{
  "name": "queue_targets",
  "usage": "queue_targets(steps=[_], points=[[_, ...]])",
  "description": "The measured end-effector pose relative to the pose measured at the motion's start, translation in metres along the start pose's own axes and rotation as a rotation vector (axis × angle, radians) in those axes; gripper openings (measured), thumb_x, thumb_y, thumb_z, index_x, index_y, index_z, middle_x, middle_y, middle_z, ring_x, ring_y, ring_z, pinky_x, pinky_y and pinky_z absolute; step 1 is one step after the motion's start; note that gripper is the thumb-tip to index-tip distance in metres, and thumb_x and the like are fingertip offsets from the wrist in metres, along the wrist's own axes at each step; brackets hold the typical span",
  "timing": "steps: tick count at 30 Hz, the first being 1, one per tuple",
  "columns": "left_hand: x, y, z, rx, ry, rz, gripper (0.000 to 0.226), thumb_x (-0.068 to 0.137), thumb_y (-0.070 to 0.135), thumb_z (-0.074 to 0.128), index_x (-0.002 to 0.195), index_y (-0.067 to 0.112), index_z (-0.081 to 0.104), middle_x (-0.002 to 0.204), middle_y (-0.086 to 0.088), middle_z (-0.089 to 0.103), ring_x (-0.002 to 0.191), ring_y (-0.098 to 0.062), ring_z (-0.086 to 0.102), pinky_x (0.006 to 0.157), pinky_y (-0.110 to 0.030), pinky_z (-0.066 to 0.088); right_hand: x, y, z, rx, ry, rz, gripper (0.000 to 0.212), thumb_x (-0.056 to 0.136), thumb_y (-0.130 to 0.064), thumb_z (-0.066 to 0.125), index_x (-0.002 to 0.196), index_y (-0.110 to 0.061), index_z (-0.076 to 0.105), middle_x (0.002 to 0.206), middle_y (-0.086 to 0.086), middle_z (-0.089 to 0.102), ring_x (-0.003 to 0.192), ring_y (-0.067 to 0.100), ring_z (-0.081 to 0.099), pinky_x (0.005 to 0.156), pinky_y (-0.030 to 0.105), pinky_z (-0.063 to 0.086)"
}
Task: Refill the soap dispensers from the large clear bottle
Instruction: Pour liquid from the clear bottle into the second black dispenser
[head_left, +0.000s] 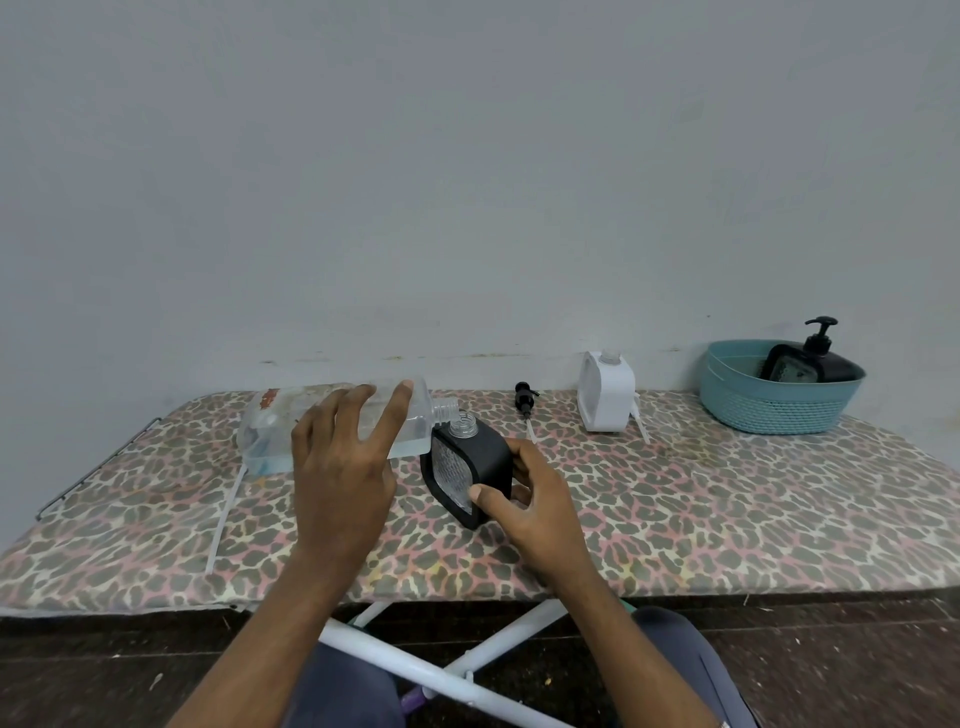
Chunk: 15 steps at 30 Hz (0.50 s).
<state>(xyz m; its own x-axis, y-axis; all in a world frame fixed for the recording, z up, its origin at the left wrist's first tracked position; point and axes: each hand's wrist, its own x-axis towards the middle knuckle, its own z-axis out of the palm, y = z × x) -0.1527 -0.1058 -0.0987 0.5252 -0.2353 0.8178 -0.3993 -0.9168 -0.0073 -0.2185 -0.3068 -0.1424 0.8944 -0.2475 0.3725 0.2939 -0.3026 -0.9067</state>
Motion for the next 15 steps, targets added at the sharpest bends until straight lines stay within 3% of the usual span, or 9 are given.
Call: queue_targets(steps=[15], points=[[0.0008, -0.0003, -0.0002, -0.001, 0.002, 0.005, 0.093, 0.064, -0.017, 0.07, 0.148, 0.019, 0.059, 0.134, -0.017, 0.061, 0.128, -0.039, 0.053, 0.105, -0.054, 0.037, 0.001, 0.0009, 0.0004, -0.024, -0.004, -0.005, 0.038, 0.087, -0.031, 0.075, 0.124, -0.033, 0.062, 0.118, -0.013, 0.073, 0.116, 0.007, 0.068, 0.1, 0.041, 0.059]])
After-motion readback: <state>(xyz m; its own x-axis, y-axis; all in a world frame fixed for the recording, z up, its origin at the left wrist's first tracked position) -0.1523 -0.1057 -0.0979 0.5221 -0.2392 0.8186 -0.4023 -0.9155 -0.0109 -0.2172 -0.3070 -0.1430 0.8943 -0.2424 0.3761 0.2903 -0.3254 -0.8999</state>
